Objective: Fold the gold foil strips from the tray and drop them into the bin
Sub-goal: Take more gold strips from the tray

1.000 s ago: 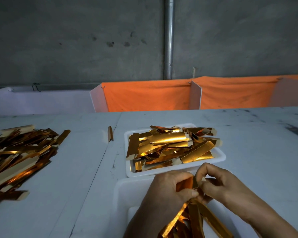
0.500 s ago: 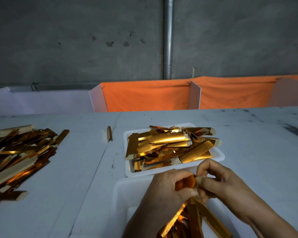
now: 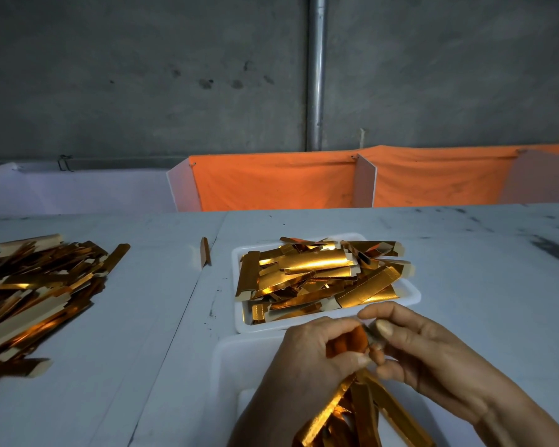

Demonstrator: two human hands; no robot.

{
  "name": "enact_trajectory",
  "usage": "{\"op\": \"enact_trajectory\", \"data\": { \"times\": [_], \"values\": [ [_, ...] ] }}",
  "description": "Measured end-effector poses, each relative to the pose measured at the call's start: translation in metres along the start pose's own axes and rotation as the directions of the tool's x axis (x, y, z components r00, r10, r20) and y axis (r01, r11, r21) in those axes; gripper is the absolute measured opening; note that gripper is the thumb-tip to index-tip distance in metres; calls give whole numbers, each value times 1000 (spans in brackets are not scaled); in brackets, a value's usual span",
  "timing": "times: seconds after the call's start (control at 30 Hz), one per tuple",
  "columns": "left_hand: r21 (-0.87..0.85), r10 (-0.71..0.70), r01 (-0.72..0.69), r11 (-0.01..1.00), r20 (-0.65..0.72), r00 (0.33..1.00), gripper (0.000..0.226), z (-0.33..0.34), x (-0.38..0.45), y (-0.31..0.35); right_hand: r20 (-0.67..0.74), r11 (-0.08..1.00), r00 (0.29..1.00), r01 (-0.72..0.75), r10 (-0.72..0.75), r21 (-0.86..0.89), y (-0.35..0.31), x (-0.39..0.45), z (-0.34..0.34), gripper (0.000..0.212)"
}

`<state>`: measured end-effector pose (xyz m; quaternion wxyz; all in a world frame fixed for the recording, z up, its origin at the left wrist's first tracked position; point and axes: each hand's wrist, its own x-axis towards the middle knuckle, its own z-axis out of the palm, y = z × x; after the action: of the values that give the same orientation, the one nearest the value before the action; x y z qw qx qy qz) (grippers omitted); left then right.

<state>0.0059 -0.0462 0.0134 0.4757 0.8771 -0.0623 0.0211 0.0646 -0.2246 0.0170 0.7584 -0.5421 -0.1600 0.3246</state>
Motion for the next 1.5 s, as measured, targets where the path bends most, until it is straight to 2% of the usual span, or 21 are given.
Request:
{"op": "enact_trajectory", "data": {
  "times": [0.17, 0.33, 0.43, 0.6, 0.7, 0.93, 1.1, 1.2, 1.27, 1.37, 1.43, 1.5],
  "values": [
    [66, 23, -23, 998, 6, 1000, 46, 2, 1, -1, -91, 999, 996, 20, -24, -44, 6, 4, 8, 24],
    [63, -7, 8, 998, -9, 1000, 47, 2, 1, -3, -85, 999, 996, -5, 0, -54, 4, 3, 5, 22],
    [92, -11, 11, 996, -2, 1000, 49, 3, 1, -3, -91, 993, 996, -11, 1, -117, 4, 3, 5, 26],
    [167, 11, -9, 986, -10, 1000, 49, 3, 2, -4, -112, 970, 992, 24, -52, -241, 9, 6, 4, 9],
    [171, 11, -7, 985, -21, 1000, 49, 3, 2, -3, -130, 960, 988, 42, -80, -277, 13, 8, 3, 12],
    [153, -29, 32, 988, -26, 999, 37, 3, 2, -1, -149, 976, 987, 21, -54, -215, 13, 9, 5, 13],
    [228, -4, 13, 974, -41, 999, 36, 4, 2, -1, -165, 911, 979, 45, -123, -411, 18, 8, 6, 14],
    [271, 22, -10, 962, -42, 999, 32, 4, 2, -1, -117, 830, 983, 52, -139, -556, 18, 7, 5, 19],
    [267, 36, -24, 963, -38, 999, 31, 3, 2, -2, -77, 806, 989, 55, -123, -589, 16, 6, 4, 20],
    [245, 55, -46, 968, -31, 998, 28, 1, 1, -3, -47, 833, 996, 38, -76, -552, 12, 5, 1, 11],
    [196, 48, -38, 980, -42, 998, 28, 1, 0, -4, -39, 886, 997, 42, -68, -461, 11, 6, 0, 6],
    [125, 51, -45, 991, -48, 998, 28, 0, -1, -4, -46, 939, 997, 49, -69, -341, 11, 6, 0, 12]
  ]
}}
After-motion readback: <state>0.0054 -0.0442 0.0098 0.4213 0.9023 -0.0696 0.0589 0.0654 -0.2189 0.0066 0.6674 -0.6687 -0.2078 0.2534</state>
